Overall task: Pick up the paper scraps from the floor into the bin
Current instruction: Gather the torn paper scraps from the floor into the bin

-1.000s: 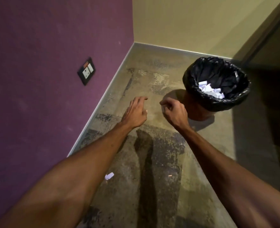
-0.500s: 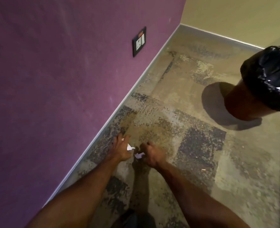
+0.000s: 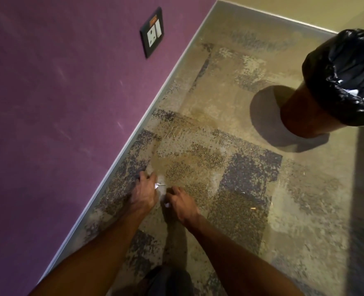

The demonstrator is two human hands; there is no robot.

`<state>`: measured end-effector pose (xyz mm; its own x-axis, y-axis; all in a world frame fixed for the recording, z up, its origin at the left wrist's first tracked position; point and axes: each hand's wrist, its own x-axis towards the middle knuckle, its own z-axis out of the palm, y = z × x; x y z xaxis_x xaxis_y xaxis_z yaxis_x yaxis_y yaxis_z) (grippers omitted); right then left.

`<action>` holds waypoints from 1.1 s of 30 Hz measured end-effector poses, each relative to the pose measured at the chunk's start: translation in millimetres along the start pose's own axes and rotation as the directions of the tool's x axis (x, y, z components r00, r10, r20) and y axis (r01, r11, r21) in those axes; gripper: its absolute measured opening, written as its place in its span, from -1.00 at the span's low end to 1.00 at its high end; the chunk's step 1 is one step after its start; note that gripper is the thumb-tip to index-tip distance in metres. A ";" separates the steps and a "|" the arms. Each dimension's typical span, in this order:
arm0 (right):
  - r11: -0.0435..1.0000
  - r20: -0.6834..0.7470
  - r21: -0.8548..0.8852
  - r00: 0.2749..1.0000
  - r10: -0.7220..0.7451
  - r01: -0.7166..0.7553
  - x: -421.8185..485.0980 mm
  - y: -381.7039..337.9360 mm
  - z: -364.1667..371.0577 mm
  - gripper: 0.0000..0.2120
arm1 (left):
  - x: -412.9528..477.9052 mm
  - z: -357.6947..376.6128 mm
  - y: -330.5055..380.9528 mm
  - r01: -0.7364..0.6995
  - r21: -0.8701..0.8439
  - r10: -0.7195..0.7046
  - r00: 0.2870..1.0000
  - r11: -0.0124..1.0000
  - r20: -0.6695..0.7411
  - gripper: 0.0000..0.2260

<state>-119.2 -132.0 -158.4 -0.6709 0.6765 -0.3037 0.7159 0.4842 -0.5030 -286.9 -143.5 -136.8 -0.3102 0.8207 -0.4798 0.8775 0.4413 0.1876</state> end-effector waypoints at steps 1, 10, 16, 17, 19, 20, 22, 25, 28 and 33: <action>0.999 -0.012 0.039 1.000 0.001 0.000 -1.9 3.4 -2.3 -0.81 | -2.2 -2.8 4.0 -0.010 -0.002 0.010 1.000 1.000 0.002 -0.49; 0.926 -0.144 0.323 0.956 0.254 -0.197 -44.6 60.3 -84.6 -0.93 | -10.8 -47.6 112.6 -0.097 -0.171 0.084 0.993 0.981 -0.083 -0.70; 0.848 -0.236 0.418 0.862 0.449 -0.327 -82.6 120.9 -153.9 -0.93 | -9.9 -63.4 204.8 -0.047 -0.343 0.024 0.997 0.938 -0.071 -0.83; 0.836 -0.249 0.432 0.847 0.471 -0.338 -87.5 129.5 -163.6 -0.92 | -9.7 -63.3 215.0 -0.058 -0.356 0.040 0.998 0.933 -0.058 -0.87; 0.811 -0.280 0.462 0.809 0.516 -0.358 -96.0 143.0 -187.2 -0.94 | -2.4 -65.9 233.1 -0.074 -0.387 0.064 0.997 0.919 -0.041 -0.89; 0.801 -0.309 0.480 0.785 0.537 -0.359 -100.3 149.4 -200.3 -0.96 | 1.1 -69.4 242.9 -0.093 -0.400 0.083 0.996 0.912 -0.042 -0.88; 0.795 -0.372 0.487 0.737 0.564 -0.362 -109.2 164.0 -231.6 -0.95 | 17.1 -75.8 265.9 -0.139 -0.403 0.123 0.990 0.905 -0.064 -0.83; 0.840 -0.490 0.426 0.695 0.526 -0.335 -122.1 190.6 -286.5 -0.95 | 29.5 -104.0 322.2 -0.225 -0.423 0.193 0.974 0.878 -0.118 -0.79; 0.862 -0.590 0.400 0.633 0.501 -0.310 -138.1 217.6 -339.0 -0.97 | 9.8 -143.5 392.4 -0.276 -0.427 0.223 0.960 0.861 -0.171 -0.84; 0.850 -0.666 0.434 0.529 0.526 -0.299 -164.3 247.6 -414.6 -0.92 | -11.1 -185.8 494.3 -0.369 -0.395 0.291 0.925 0.842 -0.244 -0.89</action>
<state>248.4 106.7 102.4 0.1500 0.9821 0.1138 0.7254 -0.0311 -0.6877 82.4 132.9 120.6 -0.1206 0.9762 -0.1802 0.7086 0.2118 0.6730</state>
